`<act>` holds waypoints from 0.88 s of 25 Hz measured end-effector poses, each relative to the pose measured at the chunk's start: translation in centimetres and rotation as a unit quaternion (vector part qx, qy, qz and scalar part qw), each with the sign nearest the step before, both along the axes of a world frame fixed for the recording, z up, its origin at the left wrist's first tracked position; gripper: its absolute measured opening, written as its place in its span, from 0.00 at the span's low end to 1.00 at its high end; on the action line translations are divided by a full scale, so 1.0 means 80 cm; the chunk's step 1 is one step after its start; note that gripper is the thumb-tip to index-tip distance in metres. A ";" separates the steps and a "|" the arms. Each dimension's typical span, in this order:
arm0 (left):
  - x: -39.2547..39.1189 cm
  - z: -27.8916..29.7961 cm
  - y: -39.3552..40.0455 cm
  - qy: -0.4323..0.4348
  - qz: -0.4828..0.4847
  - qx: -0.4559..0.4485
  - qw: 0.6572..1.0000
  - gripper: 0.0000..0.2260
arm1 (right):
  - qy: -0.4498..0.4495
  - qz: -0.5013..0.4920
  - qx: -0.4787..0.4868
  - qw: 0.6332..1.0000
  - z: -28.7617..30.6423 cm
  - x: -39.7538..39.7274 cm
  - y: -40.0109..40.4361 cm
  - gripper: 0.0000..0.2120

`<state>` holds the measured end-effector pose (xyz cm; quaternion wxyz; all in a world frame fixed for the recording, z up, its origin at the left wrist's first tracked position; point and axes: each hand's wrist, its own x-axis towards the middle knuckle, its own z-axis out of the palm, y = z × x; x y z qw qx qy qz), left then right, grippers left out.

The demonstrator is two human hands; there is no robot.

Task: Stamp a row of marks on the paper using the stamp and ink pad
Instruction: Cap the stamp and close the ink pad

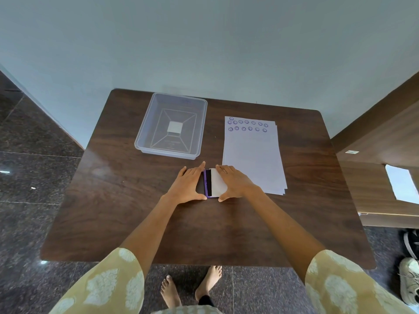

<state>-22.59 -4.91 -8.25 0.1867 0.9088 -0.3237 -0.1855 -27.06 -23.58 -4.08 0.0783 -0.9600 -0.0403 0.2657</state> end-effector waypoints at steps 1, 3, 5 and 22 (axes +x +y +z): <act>0.000 -0.001 0.000 0.000 0.002 -0.003 1.000 0.52 | 0.002 0.003 0.003 1.000 0.001 0.001 0.001 0.53; -0.001 -0.003 0.001 0.006 0.007 -0.009 1.000 0.51 | 0.006 0.009 0.007 1.000 0.004 0.005 0.004 0.52; -0.003 -0.005 0.002 0.012 0.011 -0.020 1.000 0.51 | 0.010 0.021 0.006 1.000 0.007 0.008 0.008 0.52; -0.002 0.002 -0.004 -0.014 0.005 -0.005 1.000 0.51 | 0.009 0.022 -0.006 1.000 0.005 0.013 0.022 0.51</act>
